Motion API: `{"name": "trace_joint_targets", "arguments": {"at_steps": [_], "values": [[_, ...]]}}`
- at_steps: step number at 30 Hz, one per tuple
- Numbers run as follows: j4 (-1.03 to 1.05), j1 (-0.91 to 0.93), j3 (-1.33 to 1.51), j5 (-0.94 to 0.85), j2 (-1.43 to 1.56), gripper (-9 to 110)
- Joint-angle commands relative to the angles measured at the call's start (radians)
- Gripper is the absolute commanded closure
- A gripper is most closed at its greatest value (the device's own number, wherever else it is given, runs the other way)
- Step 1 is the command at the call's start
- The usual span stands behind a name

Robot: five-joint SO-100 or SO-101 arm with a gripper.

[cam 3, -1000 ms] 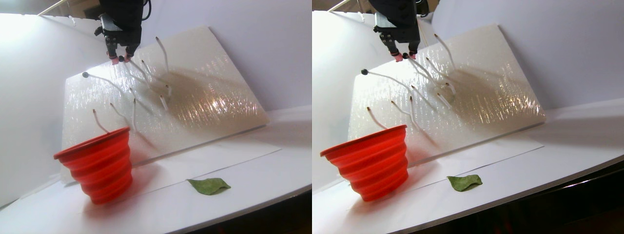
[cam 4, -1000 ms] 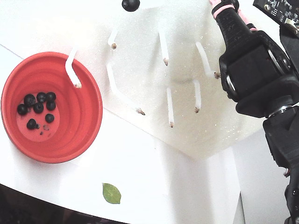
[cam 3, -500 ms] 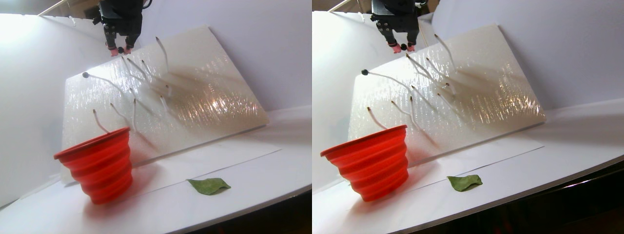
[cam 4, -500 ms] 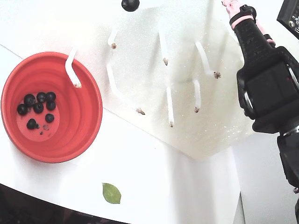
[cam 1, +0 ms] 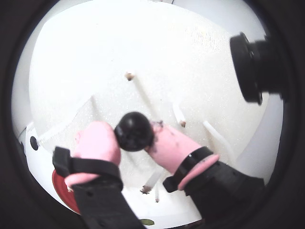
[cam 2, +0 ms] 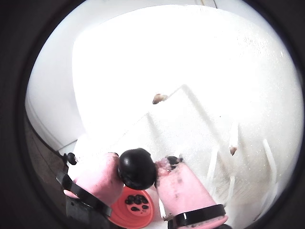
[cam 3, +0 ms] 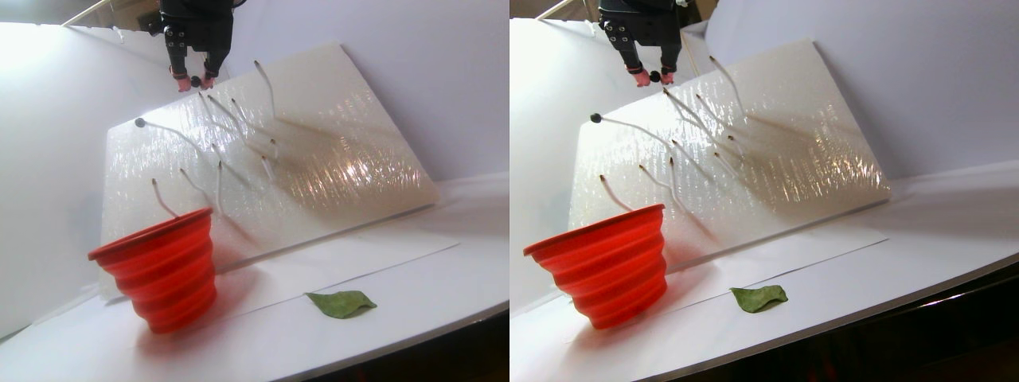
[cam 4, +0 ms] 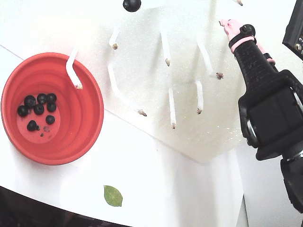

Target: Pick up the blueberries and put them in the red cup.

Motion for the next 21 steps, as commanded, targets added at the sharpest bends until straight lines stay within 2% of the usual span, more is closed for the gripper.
{"name": "trace_joint_targets", "arguments": {"at_steps": [1,21], "values": [[0.026,-0.051,-0.018,0.017,0.133,90],[0.143,-0.120,0.120,0.052,0.247,90]]}}
